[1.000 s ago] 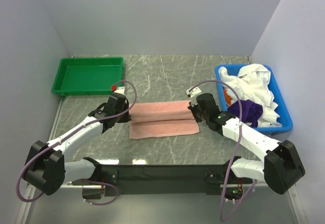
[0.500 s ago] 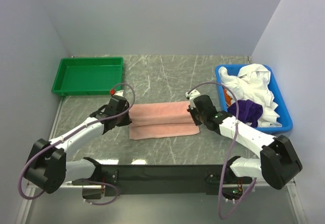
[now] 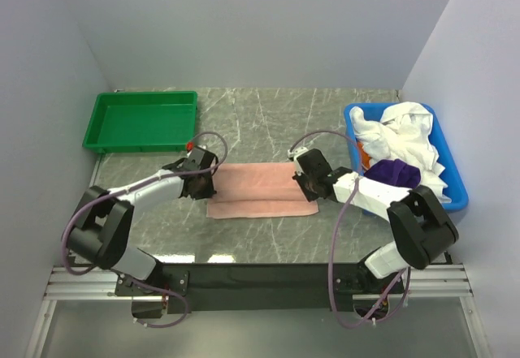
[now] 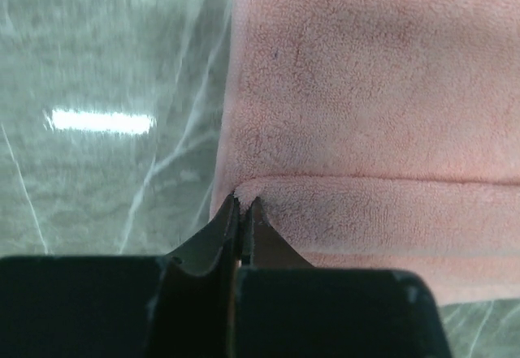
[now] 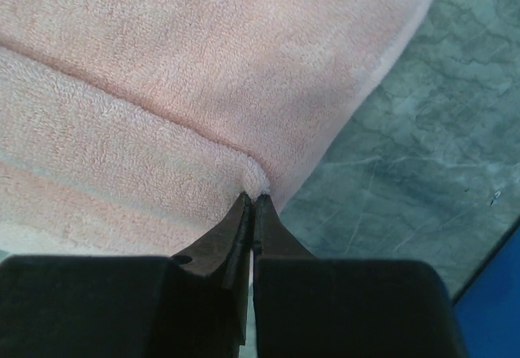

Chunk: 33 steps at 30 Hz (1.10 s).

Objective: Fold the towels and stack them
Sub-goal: Fold the towel

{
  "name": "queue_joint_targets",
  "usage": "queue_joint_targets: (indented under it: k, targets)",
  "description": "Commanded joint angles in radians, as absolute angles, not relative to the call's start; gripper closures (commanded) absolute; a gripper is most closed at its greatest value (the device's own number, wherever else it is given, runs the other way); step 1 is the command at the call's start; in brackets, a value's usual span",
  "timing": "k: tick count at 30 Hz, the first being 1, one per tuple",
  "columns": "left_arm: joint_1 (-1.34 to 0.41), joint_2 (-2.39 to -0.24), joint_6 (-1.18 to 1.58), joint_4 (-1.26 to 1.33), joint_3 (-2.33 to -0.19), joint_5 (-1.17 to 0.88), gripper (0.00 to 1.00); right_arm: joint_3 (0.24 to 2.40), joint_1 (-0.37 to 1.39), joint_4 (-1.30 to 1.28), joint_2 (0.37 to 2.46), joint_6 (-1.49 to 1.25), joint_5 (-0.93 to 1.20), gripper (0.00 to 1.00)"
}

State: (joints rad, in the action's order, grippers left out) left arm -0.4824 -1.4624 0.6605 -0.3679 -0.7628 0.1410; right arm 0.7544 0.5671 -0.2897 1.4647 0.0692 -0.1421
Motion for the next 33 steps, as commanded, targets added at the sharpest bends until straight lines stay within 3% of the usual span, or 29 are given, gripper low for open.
queue_joint_targets:
  k: [1,10,33]
  targets:
    - [-0.474,-1.543,0.592,-0.433,-0.842,0.267,0.99,0.814,0.557,-0.325,1.509,0.092,-0.219,1.00]
    - [-0.472,-1.635,0.512,-0.431,-0.959,0.334,0.99,0.882,0.543,-0.328,1.571,0.115,-0.236,1.00]
    - [-0.474,-1.373,0.575,-0.517,-0.934,0.330,0.99,0.854,0.543,-0.410,1.347,0.133,-0.307,1.00]
